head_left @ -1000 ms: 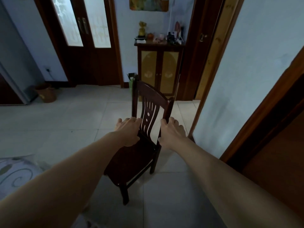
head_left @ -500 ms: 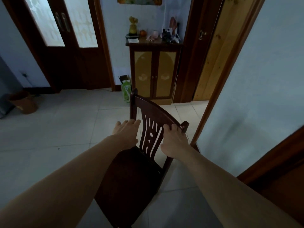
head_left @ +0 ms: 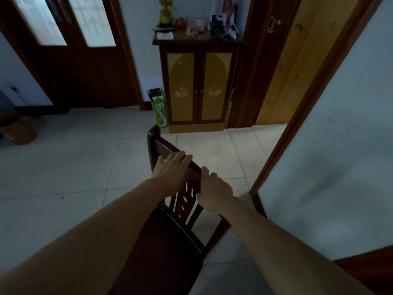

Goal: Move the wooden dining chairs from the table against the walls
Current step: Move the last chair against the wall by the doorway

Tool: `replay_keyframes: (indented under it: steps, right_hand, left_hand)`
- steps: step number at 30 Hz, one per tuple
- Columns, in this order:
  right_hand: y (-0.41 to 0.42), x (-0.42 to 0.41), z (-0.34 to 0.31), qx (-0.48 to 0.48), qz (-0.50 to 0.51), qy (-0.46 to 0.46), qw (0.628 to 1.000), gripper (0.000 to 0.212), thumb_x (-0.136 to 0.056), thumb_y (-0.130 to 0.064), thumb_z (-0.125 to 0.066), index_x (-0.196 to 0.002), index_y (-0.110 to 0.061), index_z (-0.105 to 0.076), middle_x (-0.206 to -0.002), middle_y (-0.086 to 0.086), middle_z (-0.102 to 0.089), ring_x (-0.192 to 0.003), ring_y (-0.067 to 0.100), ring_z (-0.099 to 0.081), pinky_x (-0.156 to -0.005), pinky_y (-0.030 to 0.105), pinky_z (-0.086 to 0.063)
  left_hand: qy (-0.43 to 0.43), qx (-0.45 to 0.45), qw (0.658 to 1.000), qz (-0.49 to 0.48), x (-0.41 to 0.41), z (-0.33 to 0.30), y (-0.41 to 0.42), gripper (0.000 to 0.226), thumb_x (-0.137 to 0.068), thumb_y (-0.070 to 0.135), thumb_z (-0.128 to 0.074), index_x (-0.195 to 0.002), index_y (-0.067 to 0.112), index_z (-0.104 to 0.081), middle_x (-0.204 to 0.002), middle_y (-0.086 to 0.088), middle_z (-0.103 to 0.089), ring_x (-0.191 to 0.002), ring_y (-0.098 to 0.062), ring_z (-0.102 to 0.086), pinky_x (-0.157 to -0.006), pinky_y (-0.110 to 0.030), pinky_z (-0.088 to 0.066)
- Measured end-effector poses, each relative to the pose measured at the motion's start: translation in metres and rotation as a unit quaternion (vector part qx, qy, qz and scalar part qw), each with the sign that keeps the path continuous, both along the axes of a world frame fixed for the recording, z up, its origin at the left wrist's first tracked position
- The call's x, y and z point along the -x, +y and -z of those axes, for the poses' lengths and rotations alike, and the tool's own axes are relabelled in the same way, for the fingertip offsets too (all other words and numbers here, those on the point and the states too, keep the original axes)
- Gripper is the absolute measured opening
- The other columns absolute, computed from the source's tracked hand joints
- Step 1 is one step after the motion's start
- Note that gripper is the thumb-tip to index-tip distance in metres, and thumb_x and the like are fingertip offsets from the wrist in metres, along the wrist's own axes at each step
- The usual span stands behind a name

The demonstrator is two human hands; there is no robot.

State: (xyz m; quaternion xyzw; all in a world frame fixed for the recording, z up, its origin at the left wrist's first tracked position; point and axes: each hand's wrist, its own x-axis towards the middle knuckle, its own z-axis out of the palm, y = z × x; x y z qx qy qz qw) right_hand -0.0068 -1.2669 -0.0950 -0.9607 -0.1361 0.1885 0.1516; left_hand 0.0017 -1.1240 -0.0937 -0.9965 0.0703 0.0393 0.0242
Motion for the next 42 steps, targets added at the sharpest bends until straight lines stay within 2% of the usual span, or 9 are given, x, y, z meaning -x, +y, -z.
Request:
replay_keyframes:
  steps: [4, 8, 10, 12, 23, 29, 35, 39, 42]
  right_hand:
    - [0.002, -0.022, 0.014, -0.06, 0.026, 0.059, 0.996, 0.052, -0.085, -0.022, -0.061, -0.129, -0.011, -0.035, -0.115, 0.014, -0.059, -0.098, 0.03, -0.061, -0.072, 0.033, -0.047]
    - [0.005, -0.041, 0.018, -0.098, 0.043, 0.105, 0.989, 0.025, -0.086, -0.024, -0.06, -0.105, -0.008, -0.054, -0.101, 0.009, -0.062, -0.091, 0.027, -0.061, -0.067, 0.028, -0.045]
    - [0.007, -0.048, 0.019, -0.121, 0.059, 0.15, 0.979, 0.013, -0.085, -0.022, -0.061, -0.082, -0.013, -0.054, -0.082, 0.004, -0.058, -0.083, 0.025, -0.059, -0.058, 0.025, -0.043]
    - [0.009, -0.053, 0.02, -0.125, 0.083, 0.189, 0.97, 0.018, -0.083, -0.019, -0.062, -0.073, -0.015, -0.049, -0.073, 0.001, -0.052, -0.075, 0.021, -0.056, -0.052, 0.023, -0.04]
    - [0.014, -0.039, 0.02, -0.11, 0.112, 0.196, 0.968, 0.014, -0.077, -0.002, -0.058, -0.072, -0.012, -0.049, -0.073, 0.003, -0.053, -0.075, 0.023, -0.058, -0.062, 0.028, -0.047]
    - [0.013, -0.023, -0.014, -0.117, 0.109, 0.186, 0.969, 0.021, -0.073, -0.006, -0.061, -0.094, -0.008, -0.058, -0.089, 0.008, -0.062, -0.088, 0.028, -0.065, -0.072, 0.035, -0.055]
    - [-0.024, -0.021, -0.039, -0.121, 0.157, 0.124, 0.972, 0.022, -0.075, -0.005, -0.059, -0.097, -0.01, -0.057, -0.083, 0.003, -0.058, -0.087, 0.028, -0.065, -0.074, 0.034, -0.056]
    - [-0.066, -0.02, -0.044, -0.125, 0.209, 0.095, 0.965, 0.019, -0.076, -0.008, -0.058, -0.093, -0.016, -0.052, -0.078, -0.001, -0.053, -0.078, 0.022, -0.061, -0.061, 0.028, -0.051]
    - [-0.103, -0.028, -0.045, -0.126, 0.243, 0.081, 0.959, 0.019, -0.077, -0.007, -0.056, -0.091, -0.017, -0.049, -0.082, 0.0, -0.052, -0.086, 0.026, -0.062, -0.068, 0.032, -0.053]
  left_hand:
    - [0.001, -0.049, 0.998, 0.048, -0.03, 0.014, 0.002, 0.06, -0.083, 0.02, -0.059, -0.137, 0.02, -0.034, -0.145, -0.005, -0.034, -0.137, -0.025, -0.025, -0.105, -0.045, -0.026]
    - [-0.008, -0.03, 0.998, 0.059, -0.049, 0.021, 0.004, 0.029, -0.081, 0.02, -0.06, -0.109, 0.017, -0.052, -0.112, -0.004, -0.055, -0.114, -0.024, -0.046, -0.098, -0.044, -0.031]
    - [-0.021, -0.037, 0.996, 0.08, -0.056, 0.021, 0.01, 0.018, -0.082, 0.02, -0.061, -0.098, 0.018, -0.054, -0.101, -0.002, -0.058, -0.102, -0.023, -0.051, -0.092, -0.039, -0.035]
    - [-0.032, -0.046, 0.991, 0.12, -0.062, 0.021, 0.017, 0.016, -0.082, 0.022, -0.061, -0.097, 0.018, -0.056, -0.098, -0.001, -0.061, -0.096, -0.021, -0.054, -0.086, -0.035, -0.037]
    - [-0.018, -0.134, 0.945, 0.298, -0.078, 0.014, 0.038, 0.026, -0.082, 0.026, -0.064, -0.104, 0.019, -0.052, -0.098, 0.001, -0.062, -0.09, -0.021, -0.059, -0.067, -0.032, -0.034]
    - [0.019, -0.137, 0.916, 0.376, -0.089, -0.018, 0.034, 0.026, -0.081, 0.03, -0.064, -0.101, 0.019, -0.053, -0.093, -0.001, -0.061, -0.086, -0.024, -0.06, -0.06, -0.03, -0.034]
    - [-0.01, -0.147, 0.892, 0.427, -0.11, -0.047, -0.022, 0.017, -0.081, 0.022, -0.064, -0.091, 0.018, -0.052, -0.088, -0.001, -0.061, -0.081, -0.023, -0.06, -0.057, -0.031, -0.034]
    - [-0.04, -0.148, 0.87, 0.469, -0.126, -0.056, -0.074, 0.014, -0.08, 0.016, -0.063, -0.087, 0.018, -0.051, -0.085, -0.001, -0.06, -0.077, -0.022, -0.059, -0.056, -0.03, -0.035]
    - [-0.042, -0.149, 0.858, 0.489, -0.142, -0.06, -0.119, 0.011, -0.08, 0.014, -0.061, -0.087, 0.017, -0.052, -0.084, -0.002, -0.06, -0.076, -0.023, -0.059, -0.057, -0.031, -0.037]
